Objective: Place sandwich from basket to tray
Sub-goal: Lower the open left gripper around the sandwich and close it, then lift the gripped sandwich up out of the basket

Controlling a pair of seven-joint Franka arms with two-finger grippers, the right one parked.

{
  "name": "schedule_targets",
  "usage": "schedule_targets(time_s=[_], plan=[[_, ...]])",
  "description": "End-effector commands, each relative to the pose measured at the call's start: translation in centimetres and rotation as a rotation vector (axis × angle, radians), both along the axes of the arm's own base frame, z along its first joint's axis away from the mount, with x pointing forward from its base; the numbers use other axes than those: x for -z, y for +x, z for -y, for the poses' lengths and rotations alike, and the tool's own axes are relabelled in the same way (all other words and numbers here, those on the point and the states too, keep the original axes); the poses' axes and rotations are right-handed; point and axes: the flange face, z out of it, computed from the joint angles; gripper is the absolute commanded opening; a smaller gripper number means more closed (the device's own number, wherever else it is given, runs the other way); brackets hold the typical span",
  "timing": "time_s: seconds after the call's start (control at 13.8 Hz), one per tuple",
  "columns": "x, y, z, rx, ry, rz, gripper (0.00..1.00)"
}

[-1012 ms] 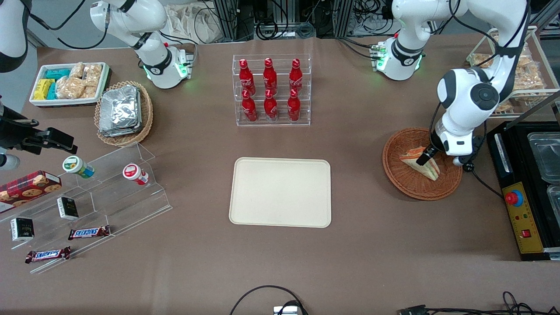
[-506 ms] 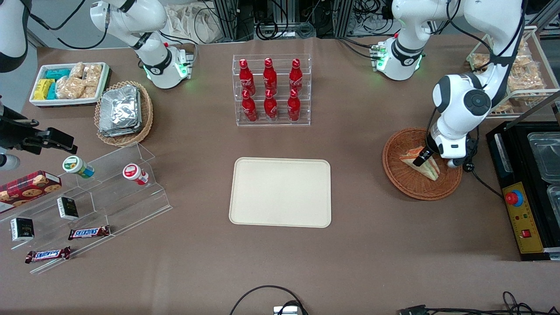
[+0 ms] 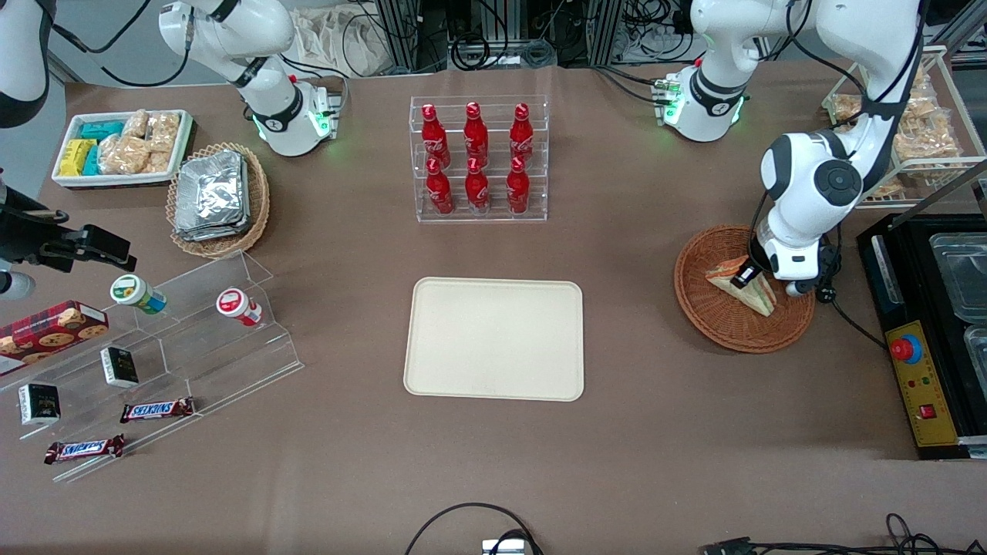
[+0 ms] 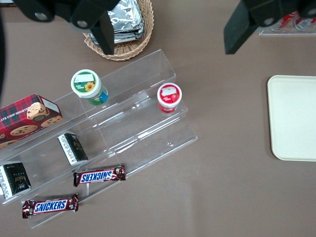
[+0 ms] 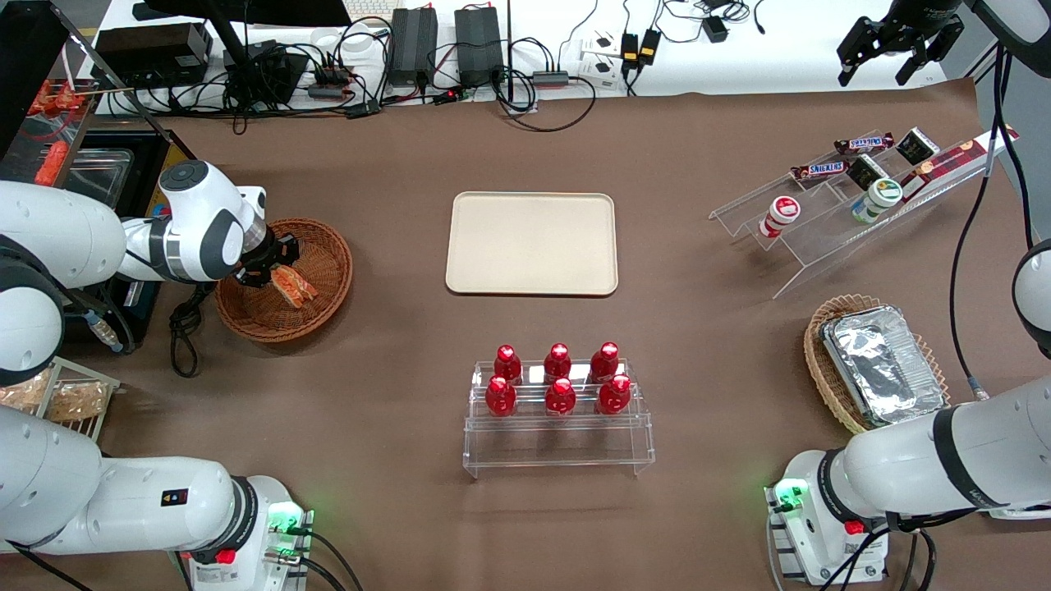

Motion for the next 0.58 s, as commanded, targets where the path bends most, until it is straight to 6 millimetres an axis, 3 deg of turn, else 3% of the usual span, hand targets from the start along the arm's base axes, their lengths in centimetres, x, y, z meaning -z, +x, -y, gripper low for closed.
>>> schedule_targets(time_s=[0.0, 0.29, 0.51], plan=[[-0.9, 0.4, 0.4, 0.053, 0.021, 0.032, 0.09], [-5.6, 0.5, 0.9, 0.267, 0.047, 0.042, 0.06], [-9.1, 1.8, 2.3, 0.408, 0.060, 0.002, 0.07]])
